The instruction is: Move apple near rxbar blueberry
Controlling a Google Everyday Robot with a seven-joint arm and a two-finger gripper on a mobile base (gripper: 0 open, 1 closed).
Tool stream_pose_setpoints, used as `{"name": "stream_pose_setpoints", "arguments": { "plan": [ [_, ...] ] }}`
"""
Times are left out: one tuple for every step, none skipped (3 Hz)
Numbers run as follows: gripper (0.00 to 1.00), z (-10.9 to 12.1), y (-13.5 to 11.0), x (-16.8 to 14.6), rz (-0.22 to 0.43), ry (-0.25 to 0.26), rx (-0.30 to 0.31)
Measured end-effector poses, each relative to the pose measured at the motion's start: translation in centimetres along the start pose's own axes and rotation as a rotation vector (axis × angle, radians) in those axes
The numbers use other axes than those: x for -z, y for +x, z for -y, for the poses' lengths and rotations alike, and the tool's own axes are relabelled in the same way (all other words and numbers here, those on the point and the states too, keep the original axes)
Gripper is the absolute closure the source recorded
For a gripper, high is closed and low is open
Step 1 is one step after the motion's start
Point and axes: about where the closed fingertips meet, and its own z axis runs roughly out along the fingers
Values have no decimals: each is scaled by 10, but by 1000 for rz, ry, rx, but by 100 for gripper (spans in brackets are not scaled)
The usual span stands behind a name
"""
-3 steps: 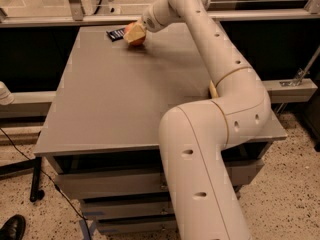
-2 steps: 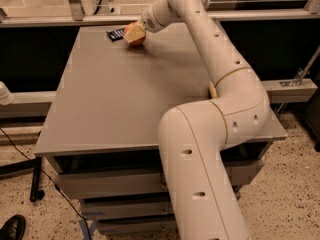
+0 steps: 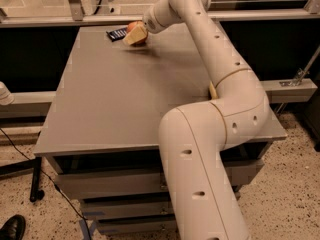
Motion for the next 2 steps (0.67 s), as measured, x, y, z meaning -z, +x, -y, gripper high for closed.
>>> {"name": "stream_pose_setpoints", "arguments": {
  "plan": [
    [0, 0, 1, 0, 1, -2, -4],
    [0, 6, 3, 14, 23, 3, -23]
  ]
}}
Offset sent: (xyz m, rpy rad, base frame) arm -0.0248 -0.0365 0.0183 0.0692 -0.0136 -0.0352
